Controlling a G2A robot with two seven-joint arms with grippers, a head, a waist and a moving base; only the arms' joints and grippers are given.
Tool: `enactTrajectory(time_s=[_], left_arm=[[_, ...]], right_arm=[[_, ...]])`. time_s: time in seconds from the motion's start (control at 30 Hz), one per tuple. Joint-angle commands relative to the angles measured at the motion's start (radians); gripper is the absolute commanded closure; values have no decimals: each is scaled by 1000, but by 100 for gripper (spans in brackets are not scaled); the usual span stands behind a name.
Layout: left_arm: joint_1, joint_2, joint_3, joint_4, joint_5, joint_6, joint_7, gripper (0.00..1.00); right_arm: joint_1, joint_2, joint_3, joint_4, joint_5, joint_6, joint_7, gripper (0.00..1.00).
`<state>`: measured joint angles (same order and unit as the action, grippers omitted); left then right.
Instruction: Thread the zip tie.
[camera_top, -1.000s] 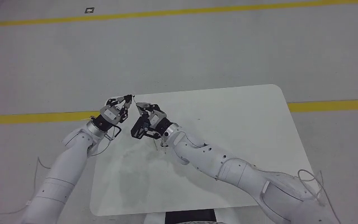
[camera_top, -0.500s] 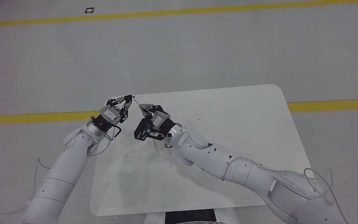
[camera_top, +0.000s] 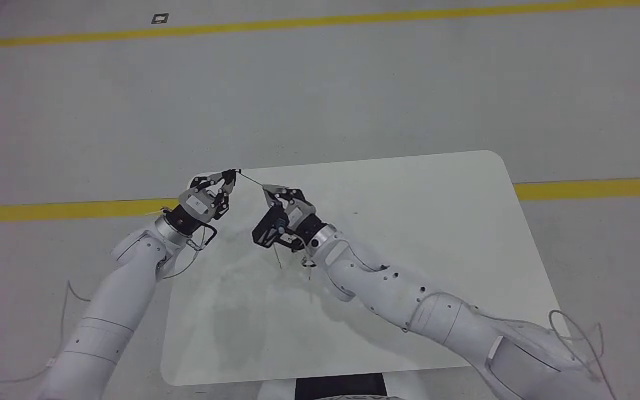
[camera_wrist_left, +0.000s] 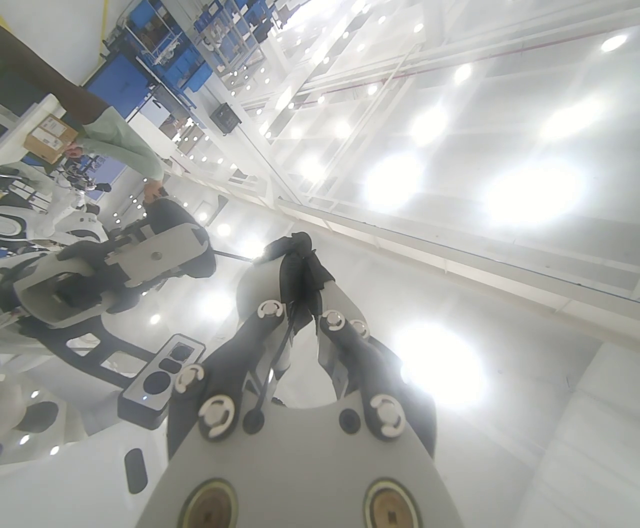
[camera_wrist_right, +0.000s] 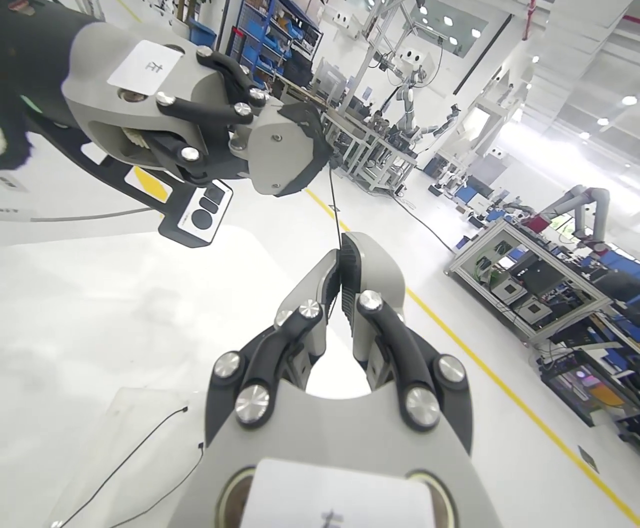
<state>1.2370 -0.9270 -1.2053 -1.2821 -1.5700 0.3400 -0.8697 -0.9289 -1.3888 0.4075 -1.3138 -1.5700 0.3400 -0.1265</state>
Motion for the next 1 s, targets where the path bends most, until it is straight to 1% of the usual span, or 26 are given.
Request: enactTrajectory(time_s=[0.0,0.2,0.3,0.4,0.43,0.57,0.6,0.63,0.67,0.7,0.73,0.97], left_arm=[[0,0,0,0,0,0,0,100],[0,0,0,0,0,0,0,100],[0,0,0,0,0,0,0,100],[0,0,0,0,0,0,0,100],[0,0,0,0,0,0,0,100],[0,0,0,0,0,0,0,100],[0,0,0,0,0,0,0,100],[0,0,0,0,0,0,0,100],[0,0,0,0,0,0,0,100],[0,0,0,0,0,0,0,100],[0,0,0,0,0,0,0,100],[0,0,0,0,0,0,0,100]], right_arm=[[-4,2,1,-3,0,0,0,100],[-20,10,22,-11,0,0,1,100],[-35,18,46,-17,0,0,5,100],[-58,33,82,-28,0,0,5,100],[-67,39,95,-32,0,0,4,100],[-130,63,166,-83,0,0,-3,100],[-155,69,182,-109,7,-8,0,100],[-160,71,187,-113,10,-14,3,100],[-160,71,187,-113,10,-14,3,85],[-160,71,187,-113,10,-14,3,54],[-160,71,187,-113,10,-14,3,0],[-160,71,187,-113,10,-14,3,0]])
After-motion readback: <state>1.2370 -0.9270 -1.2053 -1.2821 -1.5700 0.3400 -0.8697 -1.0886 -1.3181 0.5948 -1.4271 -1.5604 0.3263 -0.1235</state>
